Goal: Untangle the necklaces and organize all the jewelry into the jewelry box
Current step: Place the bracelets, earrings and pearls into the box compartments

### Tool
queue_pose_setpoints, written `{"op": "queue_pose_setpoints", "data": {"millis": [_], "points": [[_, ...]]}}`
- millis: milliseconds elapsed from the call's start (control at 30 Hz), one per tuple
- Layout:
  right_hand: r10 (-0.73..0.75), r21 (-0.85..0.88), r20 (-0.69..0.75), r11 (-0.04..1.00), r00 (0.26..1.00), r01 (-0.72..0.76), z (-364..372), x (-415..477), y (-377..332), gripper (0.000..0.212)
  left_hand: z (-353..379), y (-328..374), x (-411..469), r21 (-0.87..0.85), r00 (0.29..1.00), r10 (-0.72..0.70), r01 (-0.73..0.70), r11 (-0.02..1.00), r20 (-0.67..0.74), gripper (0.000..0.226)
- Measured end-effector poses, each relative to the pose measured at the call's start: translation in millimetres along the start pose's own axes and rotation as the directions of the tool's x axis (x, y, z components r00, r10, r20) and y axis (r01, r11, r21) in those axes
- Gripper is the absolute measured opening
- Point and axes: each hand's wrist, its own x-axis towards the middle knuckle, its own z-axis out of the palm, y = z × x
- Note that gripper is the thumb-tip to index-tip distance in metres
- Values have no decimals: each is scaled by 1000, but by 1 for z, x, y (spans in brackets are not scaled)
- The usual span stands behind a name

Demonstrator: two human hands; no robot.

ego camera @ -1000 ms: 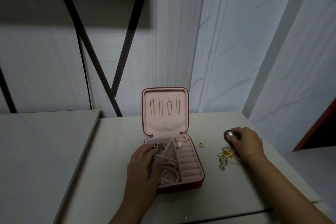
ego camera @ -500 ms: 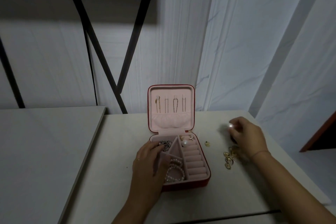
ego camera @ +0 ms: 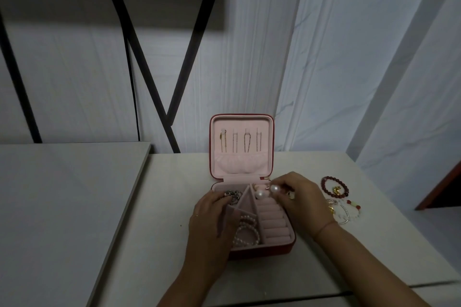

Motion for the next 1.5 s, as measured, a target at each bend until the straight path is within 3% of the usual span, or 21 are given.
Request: {"op": "queue_pose_setpoints", "data": {"millis": [67, 200, 400, 533, 633, 733, 833, 933, 1033, 1300, 1500], "points": [[9, -14, -33, 1000, 999, -9, 0, 1, -1, 12, -1, 2, 0, -4, 1000, 9, -9, 1000, -8, 67], [-28, -72, 21, 997, 999, 29, 3, 2, -6, 10, -2, 5, -1, -19, 999, -37, 37, 999, 15, 101], [-107, -177, 92, 977, 990, 122, 3, 2, -6, 14, 0, 2, 0, 9, 1000, -28, 28, 1000, 4, 91], [-134, -157, 77, 977, 988, 145, 1, -3, -8, 38, 0, 4, 0, 5, 1000, -25, 25, 1000, 3, 91], [-121, -173, 86, 976, 989, 134, 1, -2, -9, 13, -1, 5, 0, 7, 1000, -25, 25, 1000, 5, 87], [-28, -131, 69, 991, 997, 37, -3, 6, -12, 8, -2, 5, -1, 14, 1000, -27, 27, 1000, 8, 74], [69, -51, 10, 996, 998, -68, -2, 23, -24, 7, -2, 6, -1, 18, 999, -43, 43, 999, 25, 79], [190, -53, 153, 982, 970, -184, 8, 41, -36, 26, -2, 5, 0, 5, 1000, -24, 24, 1000, 4, 72], [254, -127, 266, 965, 930, -228, 14, 52, -38, 29, 0, 4, 0, 6, 1000, -3, 3, 1000, -10, 67], [314, -27, 315, 946, 896, -322, 10, 55, -24, 21, 1, 1, 0, -1, 998, 50, -50, 999, -39, 63], [361, 181, 390, 872, 847, -456, 2, 52, -22, 26, 2, 0, 1, -18, 996, 63, -64, 998, -67, 59]]}}
